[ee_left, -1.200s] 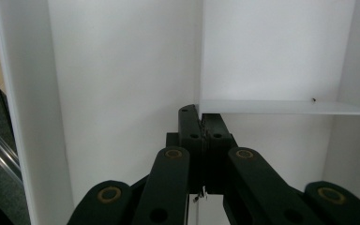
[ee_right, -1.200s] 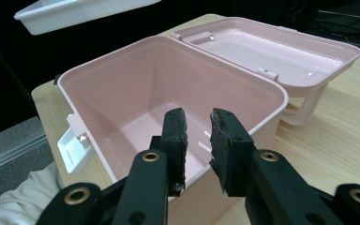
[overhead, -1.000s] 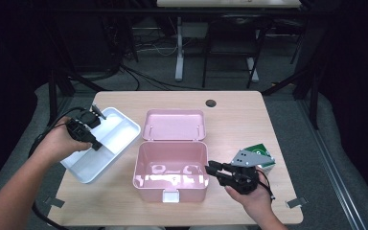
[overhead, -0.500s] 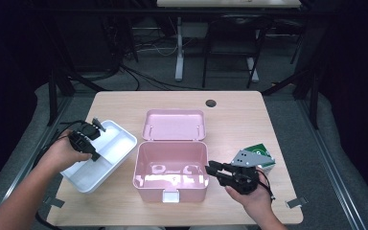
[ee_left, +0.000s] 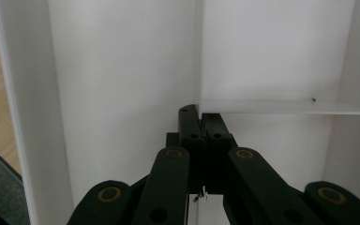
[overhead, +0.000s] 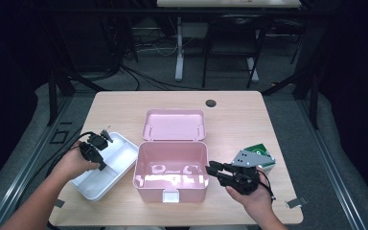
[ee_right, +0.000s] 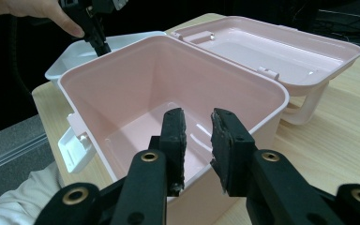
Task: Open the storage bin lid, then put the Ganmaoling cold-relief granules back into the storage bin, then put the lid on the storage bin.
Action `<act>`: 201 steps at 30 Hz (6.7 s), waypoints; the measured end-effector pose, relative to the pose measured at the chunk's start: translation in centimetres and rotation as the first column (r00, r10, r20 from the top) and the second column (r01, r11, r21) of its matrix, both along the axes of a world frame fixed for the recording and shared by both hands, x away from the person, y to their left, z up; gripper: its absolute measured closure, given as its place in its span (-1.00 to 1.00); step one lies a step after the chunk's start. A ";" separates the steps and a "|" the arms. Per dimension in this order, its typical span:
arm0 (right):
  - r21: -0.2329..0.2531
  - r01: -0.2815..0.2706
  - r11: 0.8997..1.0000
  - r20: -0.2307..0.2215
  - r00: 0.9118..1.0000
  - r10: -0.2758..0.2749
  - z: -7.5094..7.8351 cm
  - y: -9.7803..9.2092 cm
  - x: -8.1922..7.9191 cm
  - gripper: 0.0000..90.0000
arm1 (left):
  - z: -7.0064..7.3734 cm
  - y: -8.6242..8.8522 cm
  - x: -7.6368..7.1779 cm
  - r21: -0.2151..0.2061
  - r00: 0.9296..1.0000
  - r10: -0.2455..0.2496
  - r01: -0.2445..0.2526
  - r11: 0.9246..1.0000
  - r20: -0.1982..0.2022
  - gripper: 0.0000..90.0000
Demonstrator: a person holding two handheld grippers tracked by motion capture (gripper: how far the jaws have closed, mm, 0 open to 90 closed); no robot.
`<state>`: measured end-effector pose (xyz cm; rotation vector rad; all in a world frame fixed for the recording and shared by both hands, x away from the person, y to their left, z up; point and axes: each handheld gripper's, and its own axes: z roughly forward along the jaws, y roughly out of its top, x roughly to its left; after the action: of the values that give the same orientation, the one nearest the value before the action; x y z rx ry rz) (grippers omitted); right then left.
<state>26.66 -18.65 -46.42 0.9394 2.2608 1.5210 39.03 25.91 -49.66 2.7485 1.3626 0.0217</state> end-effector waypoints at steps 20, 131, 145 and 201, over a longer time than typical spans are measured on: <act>-0.009 0.000 1.000 -0.003 1.000 0.000 0.0 -0.1 0.0 0.64 | -3.4 0.0 -0.1 -0.002 1.000 0.009 -0.009 1.000 -0.028 0.99; -0.650 0.161 0.742 -0.424 0.734 -0.530 -0.5 -8.9 12.8 -0.69 | 6.3 1.2 -7.1 -0.494 0.859 0.168 0.109 0.862 0.484 0.16; -0.678 0.152 0.719 -0.444 0.695 -0.566 -1.5 -9.0 13.6 -0.70 | 5.9 1.2 -7.0 -0.492 0.861 0.173 0.100 0.865 0.478 0.15; -0.686 0.073 0.724 -0.519 0.649 -0.556 -1.4 -9.4 13.7 -0.64 | 5.7 1.1 -6.9 -0.494 0.865 0.171 0.099 0.864 0.471 0.15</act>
<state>40.34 -28.04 -47.82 1.7803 2.5388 0.1505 32.14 27.00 -43.93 2.0729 1.0775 0.3150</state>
